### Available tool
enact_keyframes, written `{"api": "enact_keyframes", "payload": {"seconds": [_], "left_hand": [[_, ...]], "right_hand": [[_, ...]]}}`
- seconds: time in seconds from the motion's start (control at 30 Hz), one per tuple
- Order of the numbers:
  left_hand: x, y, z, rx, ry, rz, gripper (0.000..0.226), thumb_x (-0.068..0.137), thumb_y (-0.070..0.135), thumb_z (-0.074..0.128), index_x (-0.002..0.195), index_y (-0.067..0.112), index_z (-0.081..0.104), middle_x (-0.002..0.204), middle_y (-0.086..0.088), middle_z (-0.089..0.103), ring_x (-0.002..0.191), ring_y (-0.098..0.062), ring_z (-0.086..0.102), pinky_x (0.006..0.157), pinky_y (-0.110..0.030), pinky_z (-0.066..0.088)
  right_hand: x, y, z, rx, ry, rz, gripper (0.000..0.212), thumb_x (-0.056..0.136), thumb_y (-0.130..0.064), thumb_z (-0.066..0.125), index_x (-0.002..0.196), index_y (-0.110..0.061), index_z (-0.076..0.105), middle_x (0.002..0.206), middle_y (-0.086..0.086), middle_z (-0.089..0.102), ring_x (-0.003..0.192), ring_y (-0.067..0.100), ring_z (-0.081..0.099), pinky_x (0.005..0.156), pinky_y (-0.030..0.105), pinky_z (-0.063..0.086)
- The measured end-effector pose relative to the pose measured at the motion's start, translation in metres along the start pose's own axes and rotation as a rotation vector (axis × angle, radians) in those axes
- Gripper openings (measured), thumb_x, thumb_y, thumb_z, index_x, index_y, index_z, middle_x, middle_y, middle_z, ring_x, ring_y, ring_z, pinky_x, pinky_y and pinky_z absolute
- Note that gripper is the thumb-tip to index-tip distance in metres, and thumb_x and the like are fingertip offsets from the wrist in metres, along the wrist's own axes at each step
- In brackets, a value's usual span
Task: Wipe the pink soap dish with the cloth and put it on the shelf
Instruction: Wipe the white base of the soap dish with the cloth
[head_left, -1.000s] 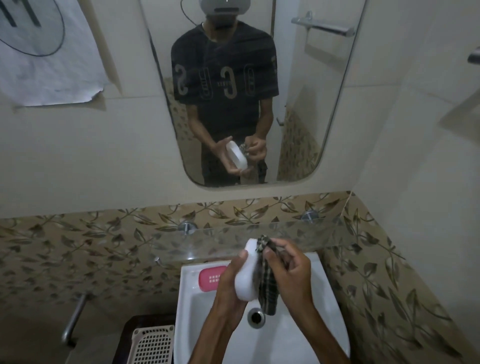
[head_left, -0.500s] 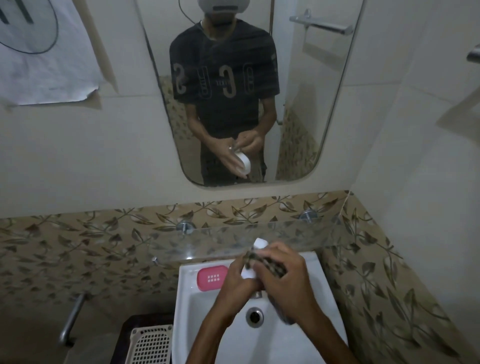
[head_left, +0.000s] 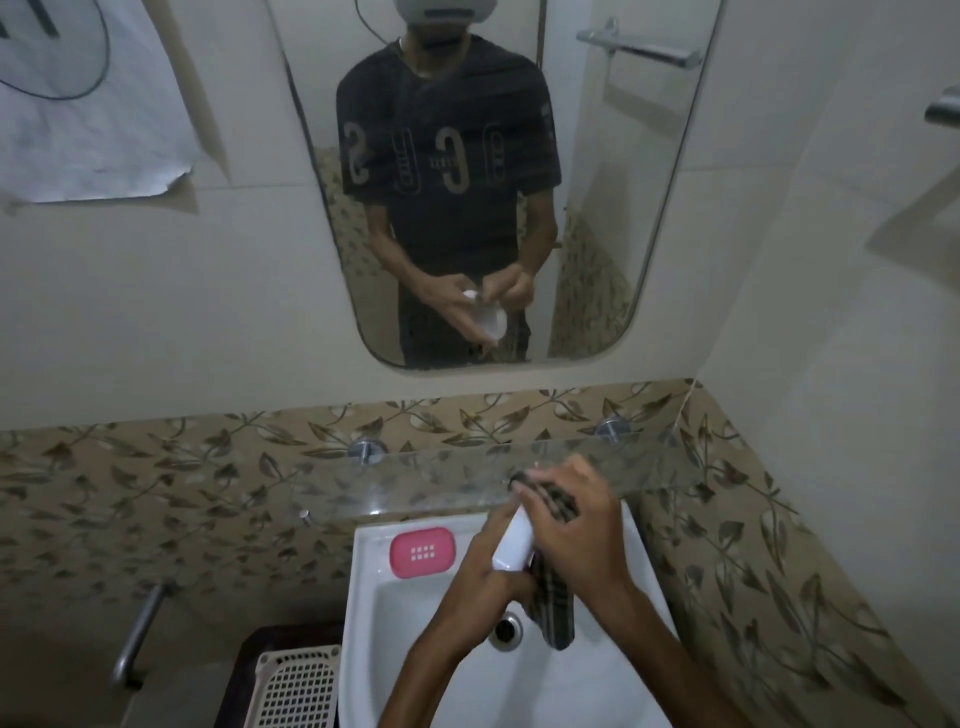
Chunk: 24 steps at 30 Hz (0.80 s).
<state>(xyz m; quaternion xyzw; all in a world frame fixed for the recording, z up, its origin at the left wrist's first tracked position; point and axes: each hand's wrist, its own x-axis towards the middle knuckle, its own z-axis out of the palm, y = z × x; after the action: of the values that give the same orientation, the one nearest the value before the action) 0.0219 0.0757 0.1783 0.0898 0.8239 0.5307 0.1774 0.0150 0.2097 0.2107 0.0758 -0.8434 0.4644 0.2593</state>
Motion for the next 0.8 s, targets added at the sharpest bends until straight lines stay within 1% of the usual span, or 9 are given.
{"api": "enact_keyframes", "payload": {"seconds": [0.1, 0.2, 0.3, 0.37, 0.47, 0.57, 0.63, 0.73, 0.8], "left_hand": [[0.003, -0.004, 0.007, -0.124, 0.033, -0.024, 0.075, 0.072, -0.001, 0.07, 0.139, 0.029, 0.056, 0.111, 0.015, 0.066, 0.093, -0.009, 0.065, 0.064, -0.009, 0.047], [-0.006, -0.024, 0.004, -0.202, 0.214, -0.017, 0.05, 0.059, 0.028, 0.068, 0.108, 0.029, 0.071, 0.098, 0.021, 0.076, 0.102, -0.012, 0.071, 0.075, -0.018, 0.054], [-0.009, -0.022, 0.004, -0.212, 0.108, -0.015, 0.08, 0.055, 0.01, 0.073, 0.123, 0.053, 0.066, 0.11, 0.033, 0.072, 0.099, 0.009, 0.069, 0.07, -0.015, 0.055], [-0.006, -0.023, 0.005, -0.173, 0.114, -0.045, 0.078, 0.058, 0.006, 0.072, 0.114, 0.059, 0.065, 0.099, 0.042, 0.07, 0.092, 0.019, 0.066, 0.063, -0.011, 0.052], [-0.003, -0.016, 0.002, -0.139, 0.09, -0.185, 0.06, 0.076, 0.001, 0.078, 0.13, 0.024, 0.063, 0.101, 0.028, 0.069, 0.104, 0.009, 0.066, 0.072, -0.015, 0.049], [-0.01, -0.018, -0.001, -0.142, 0.18, -0.047, 0.08, 0.053, 0.007, 0.084, 0.113, 0.053, 0.059, 0.091, 0.045, 0.068, 0.086, 0.022, 0.063, 0.064, -0.005, 0.047], [-0.017, -0.01, -0.004, -0.11, 0.165, 0.033, 0.089, 0.054, 0.004, 0.086, 0.114, 0.059, 0.051, 0.103, 0.056, 0.059, 0.094, 0.03, 0.057, 0.068, -0.001, 0.047], [-0.019, -0.005, -0.006, -0.151, 0.168, 0.136, 0.06, 0.07, 0.015, 0.078, 0.114, 0.054, 0.066, 0.135, 0.034, 0.047, 0.122, 0.005, 0.054, 0.084, -0.018, 0.053], [-0.021, -0.003, -0.008, -0.135, 0.144, 0.142, 0.037, 0.073, 0.029, 0.074, 0.104, 0.048, 0.072, 0.125, 0.021, 0.045, 0.119, -0.009, 0.052, 0.082, -0.021, 0.047]], "right_hand": [[-0.003, 0.0, 0.007, -0.03, -0.006, -0.026, 0.018, 0.083, -0.014, 0.084, 0.099, -0.016, 0.076, 0.09, 0.0, 0.066, 0.078, 0.004, 0.062, 0.07, 0.023, 0.056], [-0.024, -0.005, 0.013, 0.013, -0.135, -0.209, 0.016, 0.087, -0.019, 0.078, 0.103, -0.021, 0.077, 0.091, -0.003, 0.067, 0.08, 0.002, 0.063, 0.07, 0.017, 0.053], [0.004, 0.008, 0.008, 0.075, 0.087, 0.107, 0.01, 0.087, -0.015, 0.079, 0.094, -0.02, 0.074, 0.091, -0.005, 0.066, 0.083, 0.004, 0.064, 0.074, 0.028, 0.057], [0.013, 0.009, 0.008, 0.122, 0.133, 0.219, 0.015, 0.088, -0.014, 0.079, 0.09, -0.027, 0.072, 0.09, -0.012, 0.067, 0.085, 0.003, 0.066, 0.077, 0.026, 0.058], [0.011, 0.008, 0.013, 0.188, 0.087, 0.241, 0.022, 0.09, -0.019, 0.077, 0.083, -0.038, 0.069, 0.087, -0.016, 0.071, 0.083, 0.002, 0.068, 0.071, 0.01, 0.052], [0.012, 0.015, 0.013, 0.493, 0.001, 0.632, 0.016, 0.092, -0.025, 0.075, 0.076, -0.027, 0.074, 0.075, -0.006, 0.074, 0.075, 0.013, 0.069, 0.067, 0.022, 0.055], [0.01, 0.017, 0.015, 0.659, -0.085, 0.851, 0.021, 0.092, -0.027, 0.074, 0.072, -0.021, 0.073, 0.074, 0.005, 0.072, 0.075, 0.023, 0.068, 0.07, 0.033, 0.057], [0.009, 0.019, 0.015, 0.709, -0.123, 0.966, 0.021, 0.094, -0.029, 0.071, 0.074, -0.022, 0.074, 0.073, 0.007, 0.075, 0.068, 0.022, 0.072, 0.062, 0.031, 0.058], [0.008, 0.024, 0.012, 0.728, -0.175, 1.018, 0.016, 0.098, -0.027, 0.068, 0.088, -0.017, 0.075, 0.079, 0.01, 0.076, 0.075, 0.026, 0.073, 0.066, 0.034, 0.06]]}}
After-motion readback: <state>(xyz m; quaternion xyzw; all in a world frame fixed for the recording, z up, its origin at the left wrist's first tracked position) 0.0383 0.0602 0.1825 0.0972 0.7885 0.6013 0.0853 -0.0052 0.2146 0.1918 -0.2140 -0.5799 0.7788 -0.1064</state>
